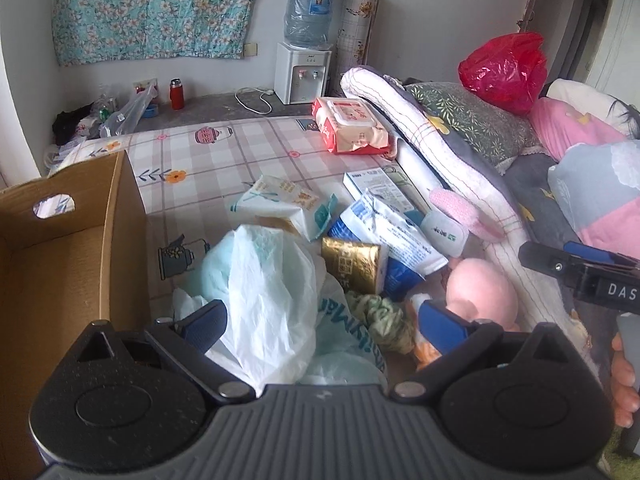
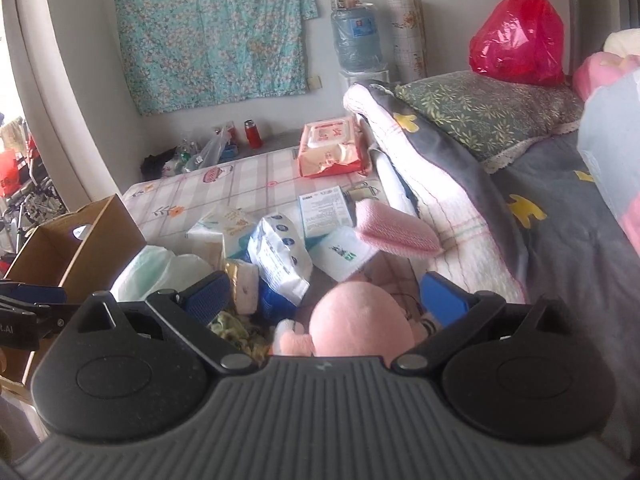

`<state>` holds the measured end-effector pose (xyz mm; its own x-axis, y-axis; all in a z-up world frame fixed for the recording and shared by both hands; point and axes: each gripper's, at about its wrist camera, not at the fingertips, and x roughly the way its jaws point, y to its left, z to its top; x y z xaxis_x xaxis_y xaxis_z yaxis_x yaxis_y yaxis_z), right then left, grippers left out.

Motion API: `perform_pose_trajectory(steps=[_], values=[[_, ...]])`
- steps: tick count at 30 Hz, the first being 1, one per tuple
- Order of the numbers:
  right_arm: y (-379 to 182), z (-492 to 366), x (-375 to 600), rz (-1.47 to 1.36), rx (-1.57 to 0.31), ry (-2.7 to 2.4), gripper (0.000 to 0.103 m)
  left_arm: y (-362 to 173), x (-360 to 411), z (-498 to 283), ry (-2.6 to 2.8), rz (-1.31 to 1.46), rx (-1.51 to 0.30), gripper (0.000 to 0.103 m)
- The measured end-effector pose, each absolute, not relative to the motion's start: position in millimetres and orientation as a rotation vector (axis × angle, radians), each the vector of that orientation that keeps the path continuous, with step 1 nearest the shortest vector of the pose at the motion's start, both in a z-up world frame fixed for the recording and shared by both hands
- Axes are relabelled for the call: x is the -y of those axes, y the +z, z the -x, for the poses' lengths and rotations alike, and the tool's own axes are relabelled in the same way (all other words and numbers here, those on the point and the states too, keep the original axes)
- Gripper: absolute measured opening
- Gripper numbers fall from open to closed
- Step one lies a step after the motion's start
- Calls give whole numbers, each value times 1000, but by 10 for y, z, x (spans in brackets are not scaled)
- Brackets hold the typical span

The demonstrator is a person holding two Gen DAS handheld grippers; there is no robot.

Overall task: Organize soft objects
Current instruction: 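Reach the left gripper to the white cotton-swab pack and grasp it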

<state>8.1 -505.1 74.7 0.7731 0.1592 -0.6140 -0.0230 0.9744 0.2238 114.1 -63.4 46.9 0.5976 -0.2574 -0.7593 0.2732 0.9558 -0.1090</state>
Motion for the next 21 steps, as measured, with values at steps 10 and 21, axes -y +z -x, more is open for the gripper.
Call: perform_pose_trajectory(steps=[10, 21], values=[[1050, -1691, 4693, -229, -759, 366, 101, 312, 486, -2416, -263, 82, -1011, 89], [172, -3379, 4168, -365, -1130, 541, 73, -317, 593, -3322, -244, 236, -1230, 62]])
